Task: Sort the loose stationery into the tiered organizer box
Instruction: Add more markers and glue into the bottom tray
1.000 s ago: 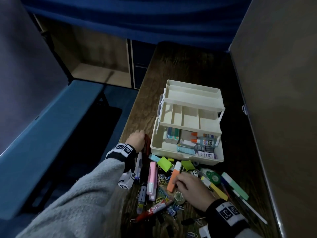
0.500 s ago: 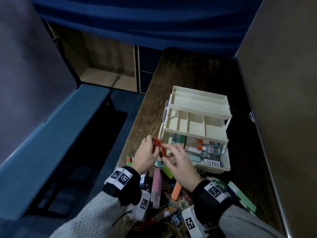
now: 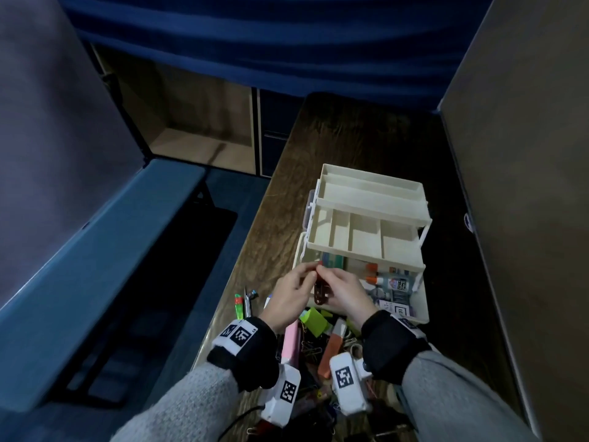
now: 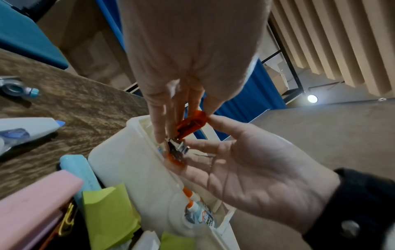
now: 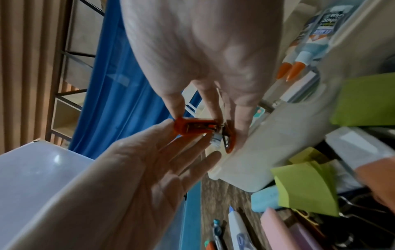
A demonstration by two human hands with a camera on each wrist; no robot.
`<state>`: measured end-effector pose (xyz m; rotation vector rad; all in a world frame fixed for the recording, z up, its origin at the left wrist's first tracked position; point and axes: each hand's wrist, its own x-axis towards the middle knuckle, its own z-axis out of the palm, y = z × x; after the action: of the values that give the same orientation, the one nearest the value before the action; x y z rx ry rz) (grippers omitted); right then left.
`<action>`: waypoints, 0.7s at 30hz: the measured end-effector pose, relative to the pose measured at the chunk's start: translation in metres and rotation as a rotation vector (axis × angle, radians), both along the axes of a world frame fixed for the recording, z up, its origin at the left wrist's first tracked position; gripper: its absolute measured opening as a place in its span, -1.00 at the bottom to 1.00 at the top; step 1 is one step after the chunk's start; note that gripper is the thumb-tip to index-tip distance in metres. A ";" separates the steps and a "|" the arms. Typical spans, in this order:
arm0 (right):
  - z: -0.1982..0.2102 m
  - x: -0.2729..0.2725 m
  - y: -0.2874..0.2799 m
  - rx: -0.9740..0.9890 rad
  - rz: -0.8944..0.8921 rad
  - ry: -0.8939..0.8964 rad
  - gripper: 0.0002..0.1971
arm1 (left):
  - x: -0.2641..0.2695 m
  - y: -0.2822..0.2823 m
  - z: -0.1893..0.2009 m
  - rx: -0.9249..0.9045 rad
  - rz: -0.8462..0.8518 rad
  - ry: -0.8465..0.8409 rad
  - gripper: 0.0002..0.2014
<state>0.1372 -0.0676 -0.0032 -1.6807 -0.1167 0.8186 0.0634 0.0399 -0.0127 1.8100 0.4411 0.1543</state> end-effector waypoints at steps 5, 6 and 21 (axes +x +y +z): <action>-0.003 0.019 0.012 -0.020 -0.084 0.196 -0.76 | 0.005 0.005 0.001 0.026 -0.122 0.083 -0.58; -0.002 0.023 0.014 -0.039 -0.077 0.208 -0.77 | 0.006 0.006 0.002 0.024 -0.140 0.082 -0.57; -0.027 0.028 0.025 -0.381 0.193 -0.359 -0.66 | 0.010 0.018 -0.007 -0.037 -0.100 0.051 -0.56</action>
<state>0.1655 -0.0421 -0.0300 -2.1937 -0.3952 0.7017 0.0735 0.0582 -0.0193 1.7987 0.3863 0.0312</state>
